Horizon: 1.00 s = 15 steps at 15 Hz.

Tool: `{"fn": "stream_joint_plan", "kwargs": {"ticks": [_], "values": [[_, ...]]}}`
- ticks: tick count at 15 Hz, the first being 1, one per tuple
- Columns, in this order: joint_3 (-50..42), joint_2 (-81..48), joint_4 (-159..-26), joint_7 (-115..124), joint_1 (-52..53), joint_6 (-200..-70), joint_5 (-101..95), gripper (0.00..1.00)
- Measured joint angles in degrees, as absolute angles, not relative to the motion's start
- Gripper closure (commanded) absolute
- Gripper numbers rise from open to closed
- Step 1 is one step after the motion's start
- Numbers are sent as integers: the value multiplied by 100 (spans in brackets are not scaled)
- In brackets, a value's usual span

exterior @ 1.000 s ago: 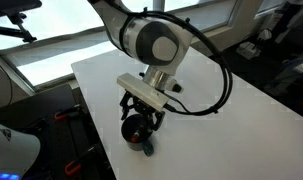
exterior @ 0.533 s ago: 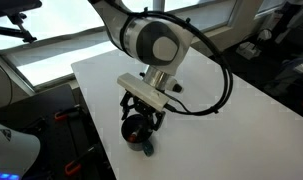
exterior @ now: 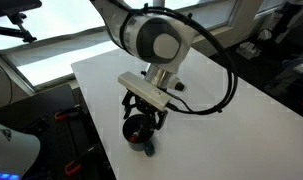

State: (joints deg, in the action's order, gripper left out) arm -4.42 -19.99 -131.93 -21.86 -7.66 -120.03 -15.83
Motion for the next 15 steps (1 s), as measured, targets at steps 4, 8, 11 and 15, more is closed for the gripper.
{"fn": "stream_joint_plan", "kwargs": {"ticks": [4,8,11,15], "values": [[-457,-1818,-13288,-2068,-773,-12197,-1594,0],[-471,-1646,-13401,-1980,-773,-12336,-1604,22],[-489,-1598,-13432,-1980,-773,-12362,-1604,51],[-494,-1559,-13432,-1980,-773,-12362,-1604,35]]}}
